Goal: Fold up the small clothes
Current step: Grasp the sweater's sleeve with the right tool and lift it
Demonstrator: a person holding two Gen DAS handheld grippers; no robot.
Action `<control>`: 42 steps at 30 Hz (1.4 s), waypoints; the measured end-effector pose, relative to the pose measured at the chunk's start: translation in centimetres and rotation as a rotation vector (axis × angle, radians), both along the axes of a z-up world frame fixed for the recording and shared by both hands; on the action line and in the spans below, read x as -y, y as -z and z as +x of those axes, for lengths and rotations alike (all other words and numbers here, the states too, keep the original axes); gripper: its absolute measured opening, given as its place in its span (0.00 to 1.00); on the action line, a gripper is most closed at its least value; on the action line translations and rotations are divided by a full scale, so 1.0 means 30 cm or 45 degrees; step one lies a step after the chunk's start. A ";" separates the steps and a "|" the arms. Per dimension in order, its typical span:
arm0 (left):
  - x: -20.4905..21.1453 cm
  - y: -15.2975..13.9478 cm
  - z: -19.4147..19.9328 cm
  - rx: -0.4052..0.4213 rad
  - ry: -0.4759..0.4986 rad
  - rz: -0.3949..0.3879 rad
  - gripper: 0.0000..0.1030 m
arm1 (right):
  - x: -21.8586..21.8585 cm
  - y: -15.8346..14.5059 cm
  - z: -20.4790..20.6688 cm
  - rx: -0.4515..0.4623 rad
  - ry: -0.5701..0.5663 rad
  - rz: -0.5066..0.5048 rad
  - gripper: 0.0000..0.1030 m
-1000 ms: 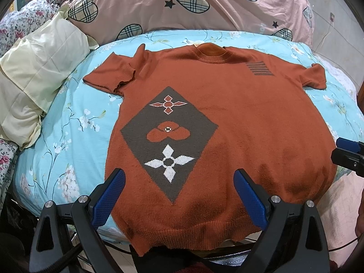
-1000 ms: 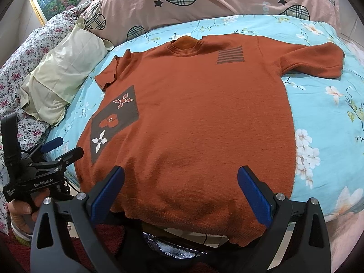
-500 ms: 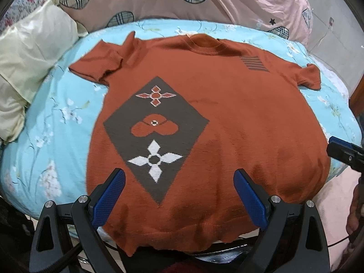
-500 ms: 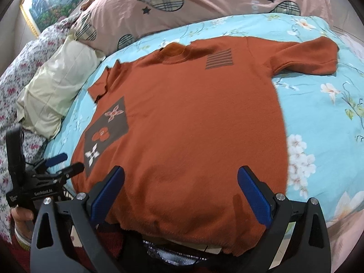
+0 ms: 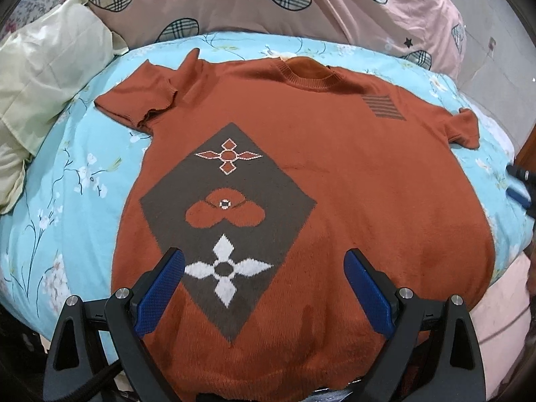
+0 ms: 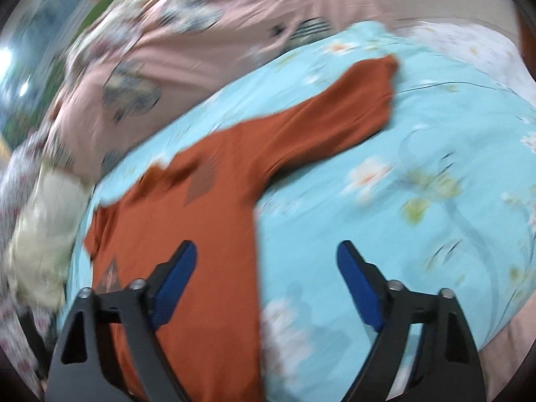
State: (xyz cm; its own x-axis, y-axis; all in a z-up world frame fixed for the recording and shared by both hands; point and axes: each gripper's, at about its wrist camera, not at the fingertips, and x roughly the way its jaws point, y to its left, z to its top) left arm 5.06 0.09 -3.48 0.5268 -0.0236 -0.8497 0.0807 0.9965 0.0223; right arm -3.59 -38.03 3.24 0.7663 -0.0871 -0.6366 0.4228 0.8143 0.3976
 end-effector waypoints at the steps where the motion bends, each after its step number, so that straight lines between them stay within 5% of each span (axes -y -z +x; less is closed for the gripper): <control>1: 0.005 0.005 0.010 -0.010 0.003 0.006 0.94 | 0.045 0.003 0.013 0.008 0.035 0.036 0.69; 4: 0.017 0.016 0.035 -0.039 0.008 0.007 0.94 | 0.203 -0.011 0.044 0.029 0.158 0.052 0.54; 8: 0.036 0.023 0.068 -0.060 0.021 0.007 0.94 | 0.419 -0.018 0.120 0.065 0.245 0.135 0.45; 21: 0.088 0.045 0.233 -0.104 0.027 0.000 0.94 | 0.882 0.071 0.424 0.100 0.415 0.344 0.45; 23: 0.104 0.049 0.254 -0.104 0.036 -0.004 0.94 | 0.885 0.075 0.466 0.064 0.386 0.299 0.27; 24: 0.115 0.052 0.265 -0.107 0.044 -0.003 0.94 | 0.873 0.070 0.484 0.043 0.367 0.273 0.07; 27: 0.136 0.059 0.284 -0.102 0.064 -0.007 0.94 | 0.784 0.015 0.502 0.052 0.303 0.172 0.05; 34: 0.133 0.063 0.280 -0.081 0.090 -0.023 0.94 | 0.259 -0.112 0.640 0.032 -0.088 -0.049 0.05; 42: 0.046 0.024 0.210 -0.022 0.030 -0.102 0.94 | -0.392 0.006 0.877 -0.078 -0.521 -0.094 0.05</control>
